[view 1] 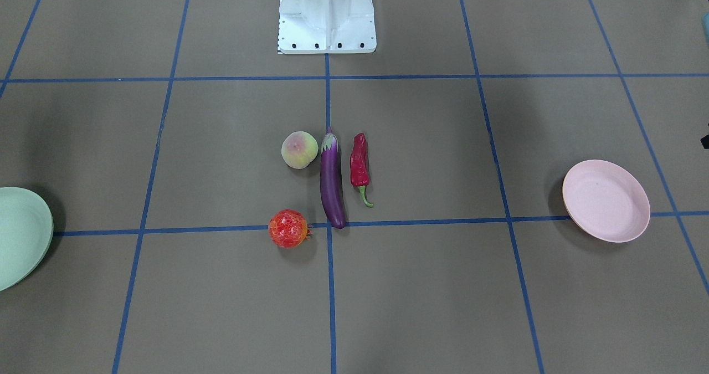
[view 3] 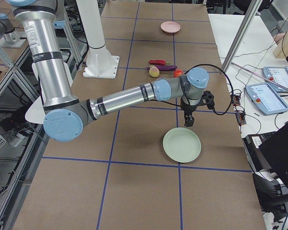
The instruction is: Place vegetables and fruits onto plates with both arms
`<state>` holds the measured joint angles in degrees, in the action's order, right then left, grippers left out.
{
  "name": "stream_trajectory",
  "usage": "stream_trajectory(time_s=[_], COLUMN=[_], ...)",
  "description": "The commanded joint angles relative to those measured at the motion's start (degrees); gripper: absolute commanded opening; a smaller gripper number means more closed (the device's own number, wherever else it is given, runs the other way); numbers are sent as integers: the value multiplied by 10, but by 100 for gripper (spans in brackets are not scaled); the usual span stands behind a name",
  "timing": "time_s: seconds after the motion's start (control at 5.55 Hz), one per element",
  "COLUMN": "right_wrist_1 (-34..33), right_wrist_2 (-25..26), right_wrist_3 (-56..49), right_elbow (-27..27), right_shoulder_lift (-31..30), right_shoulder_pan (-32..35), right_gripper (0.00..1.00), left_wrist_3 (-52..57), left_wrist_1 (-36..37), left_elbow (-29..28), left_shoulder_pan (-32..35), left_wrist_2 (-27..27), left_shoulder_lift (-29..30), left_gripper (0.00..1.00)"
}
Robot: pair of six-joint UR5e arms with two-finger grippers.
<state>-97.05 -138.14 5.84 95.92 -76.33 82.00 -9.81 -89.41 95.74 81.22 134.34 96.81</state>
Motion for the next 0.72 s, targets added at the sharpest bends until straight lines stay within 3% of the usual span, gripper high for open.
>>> stream_trajectory(time_s=[0.0,0.18,0.54], right_wrist_1=[2,3,4], right_wrist_2=[4,-1,4], right_wrist_3=[0,0,-1], right_elbow=[-8,0,-2], right_shoulder_lift=[-1,-3,-8], right_shoulder_pan=[0,0,0], right_gripper=[100,100,100], left_wrist_3=[-127,-217,-261], left_wrist_1=[-23,-17,-16], left_elbow=[15,15,12], left_shoulder_pan=[-83,-148,-247], left_wrist_2=[0,-4,-11], left_shoulder_lift=[43,105,165], left_gripper=[100,100,99])
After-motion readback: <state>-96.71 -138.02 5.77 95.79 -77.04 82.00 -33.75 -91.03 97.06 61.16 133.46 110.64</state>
